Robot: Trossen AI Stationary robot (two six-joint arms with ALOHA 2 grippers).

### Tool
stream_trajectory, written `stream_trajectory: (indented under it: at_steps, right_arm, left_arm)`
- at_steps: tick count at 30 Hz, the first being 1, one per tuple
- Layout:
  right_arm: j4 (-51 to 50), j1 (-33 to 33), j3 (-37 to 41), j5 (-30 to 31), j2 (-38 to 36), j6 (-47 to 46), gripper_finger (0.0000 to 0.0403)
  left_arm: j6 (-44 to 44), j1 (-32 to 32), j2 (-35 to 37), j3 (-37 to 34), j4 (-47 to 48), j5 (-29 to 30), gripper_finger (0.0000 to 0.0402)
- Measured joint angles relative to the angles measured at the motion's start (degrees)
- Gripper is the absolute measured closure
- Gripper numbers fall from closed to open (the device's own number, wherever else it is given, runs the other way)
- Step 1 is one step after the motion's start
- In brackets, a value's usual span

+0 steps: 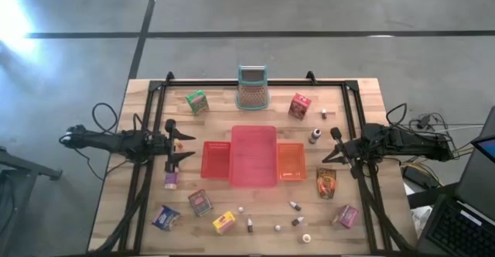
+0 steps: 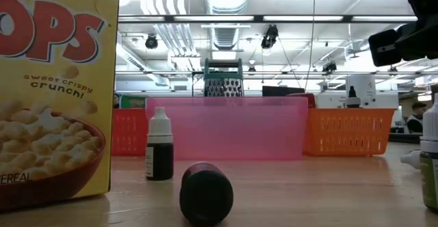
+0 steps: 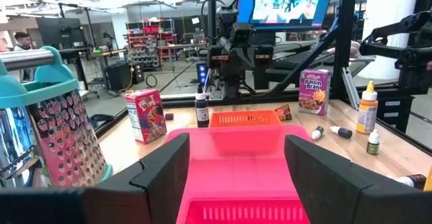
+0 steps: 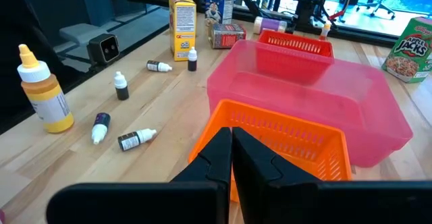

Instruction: Pick & Place Kitchen Items

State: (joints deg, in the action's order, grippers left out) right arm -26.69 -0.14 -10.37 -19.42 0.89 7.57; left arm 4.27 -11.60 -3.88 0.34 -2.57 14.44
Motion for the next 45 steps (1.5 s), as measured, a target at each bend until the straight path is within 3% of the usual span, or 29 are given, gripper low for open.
stream_trajectory:
  at_steps: [4, 7, 14, 19, 22, 24, 29, 32, 34, 40, 45]
  right_arm:
    - [5.22, 0.00, -0.02, 0.05, 0.02, 6.34, 0.0394]
    - [14.49, 0.00, -0.02, 0.12, 0.04, 9.45, 0.0394]
    - [35.31, -0.02, -0.02, 0.09, 0.53, 10.19, 0.0394]
    - [43.73, 0.00, -0.02, 1.38, 2.57, 15.52, 0.0394]
    - [46.85, -0.02, -0.02, 8.45, 5.20, 11.17, 0.0394]
    - [48.90, -0.02, -0.02, 17.53, 7.46, 6.09, 0.0394]
    - [53.94, -0.02, -0.02, 41.68, 13.12, -17.59, 0.0394]
    - [55.89, -0.02, -0.02, 52.20, 15.02, -17.24, 0.0394]
    - [56.50, -0.04, -0.03, 54.34, 15.96, -14.81, 0.0394]
    - [54.74, -0.02, -4.40, 51.38, 18.95, -10.78, 0.0394]
    - [35.35, -0.02, -14.38, 51.04, 22.50, -10.91, 0.0394]
  left_arm:
    - [0.02, 0.00, -0.01, 0.00, 0.02, 0.00, 0.0154]
    - [0.02, 0.00, -0.02, 0.00, 0.02, 0.00, 0.0154]
    - [0.02, 0.00, -0.01, 0.00, 0.00, 0.00, 0.0154]
    - [0.02, 0.00, 0.00, 0.00, 0.01, 0.00, 0.0154]
    - [0.00, 0.00, -0.02, 0.00, 0.02, 0.00, 0.0154]
    - [0.00, 0.00, 0.00, 0.00, 0.02, 0.00, 0.0154]
    - [0.00, 0.00, 0.00, 0.00, 0.02, 0.00, 0.0154]
    - [0.02, 0.00, 0.00, 0.00, 0.02, 0.00, 0.0154]
    - [0.01, 0.00, -0.01, 0.00, 0.01, 0.00, 0.0154]
    - [0.01, 0.00, -0.01, 0.00, 0.00, 0.00, 0.0154]
    - [0.02, 0.00, -0.02, 0.00, 0.02, 0.00, 0.0154]
